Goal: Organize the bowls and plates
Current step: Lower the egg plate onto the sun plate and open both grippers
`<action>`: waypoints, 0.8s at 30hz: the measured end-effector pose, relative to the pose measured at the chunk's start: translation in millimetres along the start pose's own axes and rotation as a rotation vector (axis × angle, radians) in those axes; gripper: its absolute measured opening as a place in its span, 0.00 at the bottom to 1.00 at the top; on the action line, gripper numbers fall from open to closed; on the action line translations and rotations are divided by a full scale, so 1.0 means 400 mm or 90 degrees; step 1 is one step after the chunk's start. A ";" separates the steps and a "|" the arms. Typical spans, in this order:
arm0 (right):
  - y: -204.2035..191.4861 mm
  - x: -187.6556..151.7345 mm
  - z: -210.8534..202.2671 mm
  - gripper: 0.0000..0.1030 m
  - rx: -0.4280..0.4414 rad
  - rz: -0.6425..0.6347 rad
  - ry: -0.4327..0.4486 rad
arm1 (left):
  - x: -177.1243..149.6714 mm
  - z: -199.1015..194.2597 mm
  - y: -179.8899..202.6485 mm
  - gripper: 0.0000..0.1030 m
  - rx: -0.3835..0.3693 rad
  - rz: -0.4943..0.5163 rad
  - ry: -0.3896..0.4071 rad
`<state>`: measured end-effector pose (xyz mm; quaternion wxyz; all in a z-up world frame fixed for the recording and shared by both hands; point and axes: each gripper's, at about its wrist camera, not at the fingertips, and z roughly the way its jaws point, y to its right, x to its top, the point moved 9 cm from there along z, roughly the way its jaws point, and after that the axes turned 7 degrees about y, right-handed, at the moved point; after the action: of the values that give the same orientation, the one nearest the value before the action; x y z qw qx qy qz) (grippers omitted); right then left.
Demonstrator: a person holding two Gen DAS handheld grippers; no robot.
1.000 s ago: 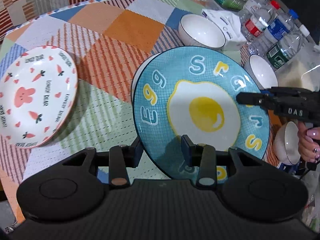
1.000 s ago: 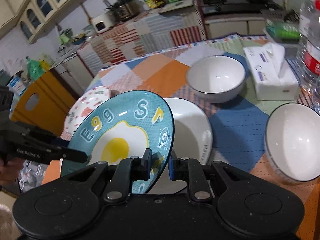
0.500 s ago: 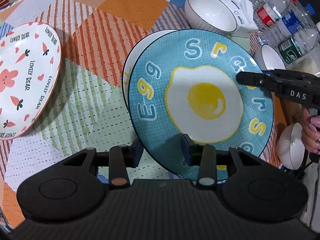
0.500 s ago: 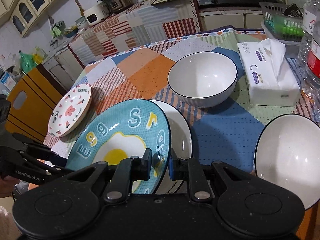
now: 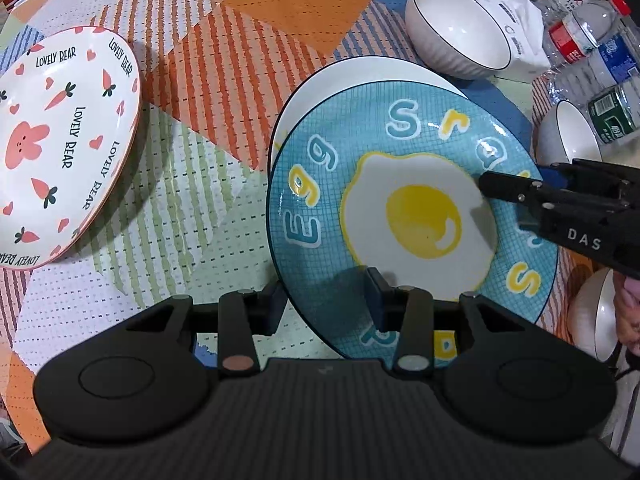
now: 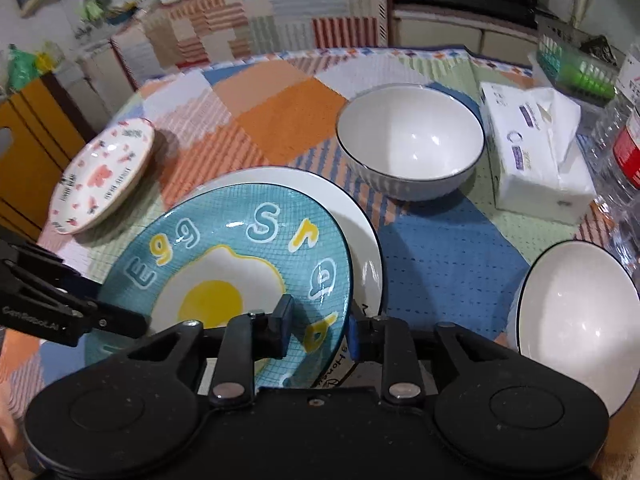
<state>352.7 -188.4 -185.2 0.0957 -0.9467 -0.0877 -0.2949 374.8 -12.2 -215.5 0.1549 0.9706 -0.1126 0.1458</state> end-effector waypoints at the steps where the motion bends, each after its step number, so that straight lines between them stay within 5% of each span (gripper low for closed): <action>1: 0.000 0.000 0.003 0.33 -0.010 0.002 -0.005 | 0.000 0.000 0.004 0.38 -0.002 -0.001 -0.006; 15: -0.035 -0.013 0.035 0.38 -0.187 -0.190 -0.023 | 0.018 0.005 0.026 0.37 0.047 0.047 0.010; 24: -0.009 -0.006 -0.041 0.38 -0.130 -0.044 0.050 | 0.007 -0.106 0.013 0.37 0.042 0.046 0.067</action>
<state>340.9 -188.9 -173.0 -0.0082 -0.9357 -0.0856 -0.3422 365.5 -3.2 -174.6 0.1232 0.9615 -0.1345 0.2056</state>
